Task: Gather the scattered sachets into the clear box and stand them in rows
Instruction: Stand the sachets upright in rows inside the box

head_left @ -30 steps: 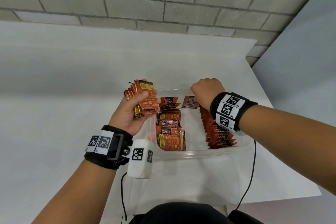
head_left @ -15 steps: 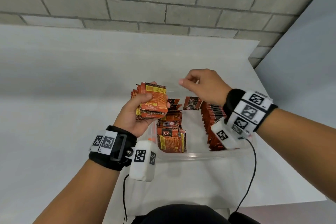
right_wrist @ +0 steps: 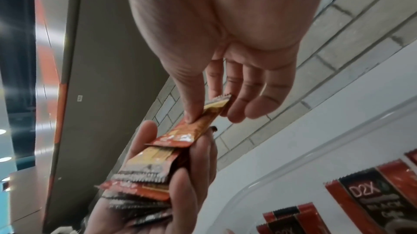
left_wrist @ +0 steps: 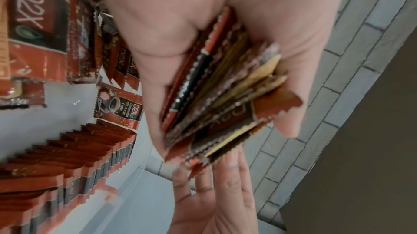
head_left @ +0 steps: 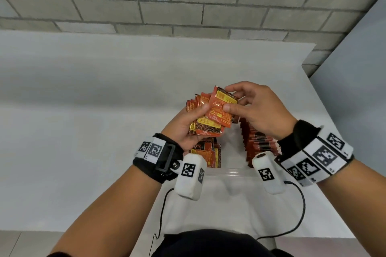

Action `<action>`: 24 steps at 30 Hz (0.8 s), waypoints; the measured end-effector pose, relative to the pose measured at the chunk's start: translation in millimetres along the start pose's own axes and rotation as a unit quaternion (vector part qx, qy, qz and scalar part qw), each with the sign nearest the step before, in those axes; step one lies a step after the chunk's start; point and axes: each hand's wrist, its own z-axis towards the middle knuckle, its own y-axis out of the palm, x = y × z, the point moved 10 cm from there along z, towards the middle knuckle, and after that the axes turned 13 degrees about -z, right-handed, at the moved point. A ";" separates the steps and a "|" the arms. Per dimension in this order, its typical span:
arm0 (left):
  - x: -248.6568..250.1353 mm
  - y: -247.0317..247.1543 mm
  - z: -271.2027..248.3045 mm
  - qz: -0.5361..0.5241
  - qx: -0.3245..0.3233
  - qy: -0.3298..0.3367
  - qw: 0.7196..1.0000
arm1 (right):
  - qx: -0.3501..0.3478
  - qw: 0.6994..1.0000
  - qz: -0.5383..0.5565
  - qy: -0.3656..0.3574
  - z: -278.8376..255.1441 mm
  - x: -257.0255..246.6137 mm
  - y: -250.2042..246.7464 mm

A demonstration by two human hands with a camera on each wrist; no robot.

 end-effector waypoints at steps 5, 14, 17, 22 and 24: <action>-7.2 -1.6 0.0 -0.026 0.009 -0.002 1.000 | 0.112 0.992 0.014 -0.050 -14.3 -7.5 -28.4; 4.4 -10.7 2.3 -0.069 0.055 0.038 0.995 | -0.028 0.972 -0.162 -0.170 -29.4 -25.8 15.7; 5.3 -9.2 2.8 -0.049 0.053 0.047 0.996 | 0.040 0.990 -0.098 -0.089 -24.2 -13.3 0.4; 2.4 -3.0 6.4 0.003 0.041 0.044 0.998 | 0.019 0.997 -0.062 -0.042 -16.3 -6.9 1.5; 2.4 2.7 7.1 0.015 0.029 0.042 0.999 | 0.000 0.996 -0.076 -0.041 -11.2 -7.2 1.0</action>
